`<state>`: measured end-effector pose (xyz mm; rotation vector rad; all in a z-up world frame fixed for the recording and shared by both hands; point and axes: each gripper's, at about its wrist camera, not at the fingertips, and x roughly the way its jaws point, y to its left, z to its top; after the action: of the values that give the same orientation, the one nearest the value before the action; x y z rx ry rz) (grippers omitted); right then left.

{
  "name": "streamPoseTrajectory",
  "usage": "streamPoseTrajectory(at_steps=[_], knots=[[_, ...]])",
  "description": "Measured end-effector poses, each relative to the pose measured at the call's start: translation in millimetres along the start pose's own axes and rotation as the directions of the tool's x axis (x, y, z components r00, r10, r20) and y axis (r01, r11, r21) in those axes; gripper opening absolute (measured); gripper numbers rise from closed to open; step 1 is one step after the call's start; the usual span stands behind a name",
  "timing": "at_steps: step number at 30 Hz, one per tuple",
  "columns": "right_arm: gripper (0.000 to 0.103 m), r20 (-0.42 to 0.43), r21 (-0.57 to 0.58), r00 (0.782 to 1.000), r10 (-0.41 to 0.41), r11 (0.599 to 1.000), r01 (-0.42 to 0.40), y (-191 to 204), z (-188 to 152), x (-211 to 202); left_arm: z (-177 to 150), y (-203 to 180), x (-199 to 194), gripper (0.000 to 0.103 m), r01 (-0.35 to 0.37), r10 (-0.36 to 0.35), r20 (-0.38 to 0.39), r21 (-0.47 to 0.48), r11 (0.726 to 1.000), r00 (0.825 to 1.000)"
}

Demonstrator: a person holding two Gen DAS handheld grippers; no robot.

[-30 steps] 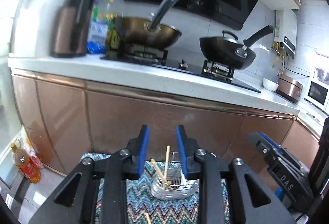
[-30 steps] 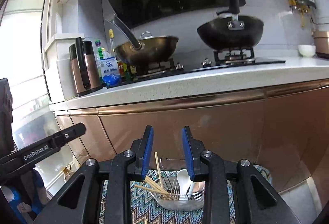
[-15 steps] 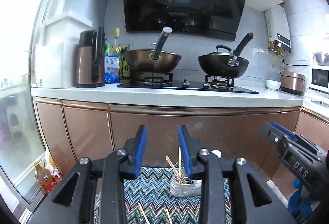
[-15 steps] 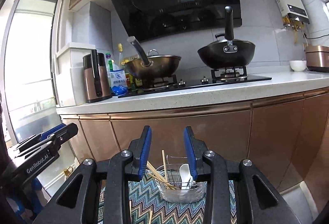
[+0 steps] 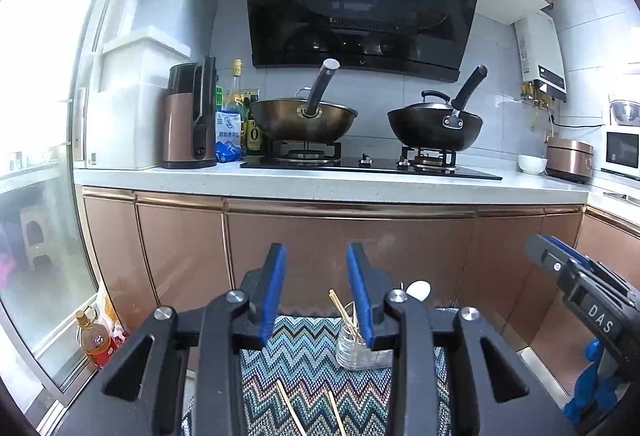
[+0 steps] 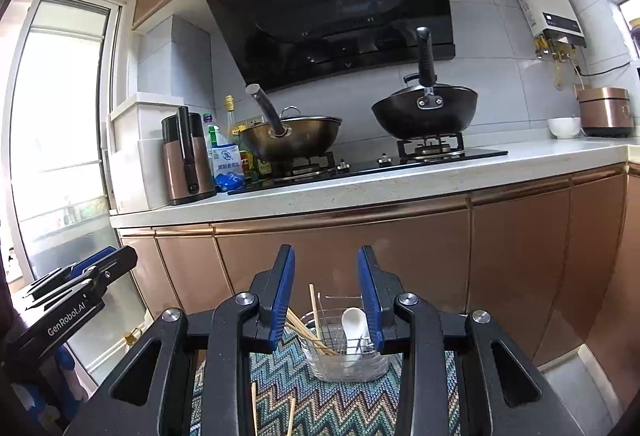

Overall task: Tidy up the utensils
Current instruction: 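Lower the chopsticks into the wire holder and open both tools, then withdraw both tools up from the holder and move back toward the cloth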

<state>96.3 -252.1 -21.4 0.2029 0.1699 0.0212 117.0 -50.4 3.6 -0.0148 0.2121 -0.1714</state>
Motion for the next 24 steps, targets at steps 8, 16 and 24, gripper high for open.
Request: streamPoseTrajectory(at_steps=[8, 16, 24], knots=[[0.035, 0.013, 0.023, 0.997, -0.070, 0.997, 0.070, -20, -10, -15, -7, -3, -5, 0.042, -0.027, 0.027, -0.007, -0.004, 1.000, 1.000], [0.036, 0.008, 0.047, 0.989, -0.146, 0.988, 0.145, -39, -26, -27, -23, -11, -4, 0.044, -0.033, 0.032, -0.043, -0.016, 0.999, 0.999], [0.040, 0.048, 0.033, 0.970, -0.239, 0.971, 0.238, -50, -28, -45, -35, -12, -3, 0.044, -0.068, 0.066, -0.064, -0.029, 0.997, 0.996]])
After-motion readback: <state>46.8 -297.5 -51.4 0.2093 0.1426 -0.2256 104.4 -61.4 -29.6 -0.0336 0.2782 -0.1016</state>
